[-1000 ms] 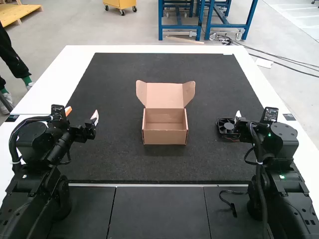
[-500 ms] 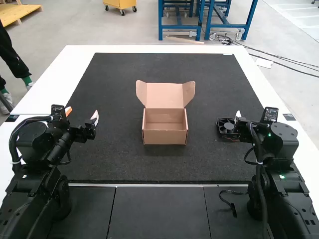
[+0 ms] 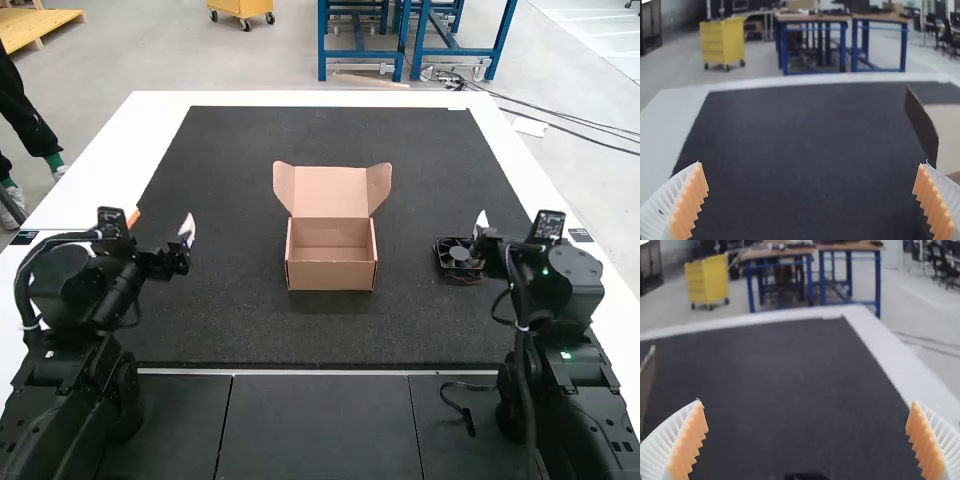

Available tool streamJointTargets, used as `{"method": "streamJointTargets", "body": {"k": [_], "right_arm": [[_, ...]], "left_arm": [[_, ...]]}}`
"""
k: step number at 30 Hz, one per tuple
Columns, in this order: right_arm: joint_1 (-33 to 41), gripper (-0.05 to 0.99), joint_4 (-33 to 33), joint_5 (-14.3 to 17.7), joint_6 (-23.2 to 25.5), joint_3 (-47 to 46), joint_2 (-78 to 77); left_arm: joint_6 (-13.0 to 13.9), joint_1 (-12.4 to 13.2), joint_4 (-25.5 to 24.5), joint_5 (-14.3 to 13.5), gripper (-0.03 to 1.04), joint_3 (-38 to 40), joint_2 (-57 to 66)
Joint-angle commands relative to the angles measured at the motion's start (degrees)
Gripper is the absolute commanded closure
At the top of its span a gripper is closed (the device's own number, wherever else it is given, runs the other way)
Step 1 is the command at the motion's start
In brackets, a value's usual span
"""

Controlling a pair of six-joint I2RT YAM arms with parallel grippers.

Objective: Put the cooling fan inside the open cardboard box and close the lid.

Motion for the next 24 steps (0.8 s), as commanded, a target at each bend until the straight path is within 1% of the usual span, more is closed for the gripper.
{"method": "streamJointTargets", "body": {"k": [1, 2, 4, 6, 8, 11, 14, 17, 19, 22, 23, 24], "right_arm": [[-0.4, 0.02, 3.9, 1.5, 0.3, -8.6, -1.2], [-0.4, 0.02, 4.2, 1.6, 0.3, -8.5, -1.1], [-0.4, 0.02, 4.6, 1.9, 0.3, -7.6, -1.2], [-0.4, 0.02, 5.5, 2.2, 0.2, -6.4, -1.1], [-0.4, 0.02, 5.6, 2.1, 0.0, -4.2, -0.5], [-0.4, 0.03, 5.2, 1.7, 0.0, -0.3, 2.8], [-0.4, 0.02, 5.6, 2.2, 0.2, 3.3, 8.6], [-0.5, 0.02, 5.0, 2.4, 2.3, 8.6, 14.5], [-0.4, 0.02, 4.7, 2.8, 2.8, 12.0, 17.5], [-0.4, 0.02, 0.4, 3.5, 4.2, 18.7, 21.2], [-0.5, 0.02, -2.1, 3.6, 4.9, 21.4, 22.4], [-0.4, 0.03, -5.8, 3.7, 6.2, 24.2, 23.7]], "left_arm": [[0.3, 0.7, 4.2, -2.1, 0.04, -0.2, -0.5], [0.4, 0.7, 5.9, -2.1, 0.04, -0.2, -0.5], [0.4, 0.7, 7.7, -2.2, 0.04, 0.1, -0.5], [0.4, 0.7, 8.5, -2.9, 0.04, 1.0, -0.4], [0.4, 0.7, 8.8, -3.1, 0.04, 2.1, -0.4], [0.4, 0.7, 8.1, -3.1, 0.04, 4.5, 0.7], [0.4, 0.5, 7.5, -3.1, 0.04, 7.4, 4.5], [0.4, 0.5, 6.5, -3.1, 0.04, 12.3, 10.2], [0.4, 0.6, 5.7, -3.1, 0.04, 16.0, 14.1], [0.4, 0.7, 4.4, -3.5, 0.04, 21.8, 19.7], [0.4, 0.7, 3.7, -4.2, 0.04, 23.7, 21.5], [0.4, 0.7, 3.2, -4.2, 0.04, 25.6, 23.3]]}}
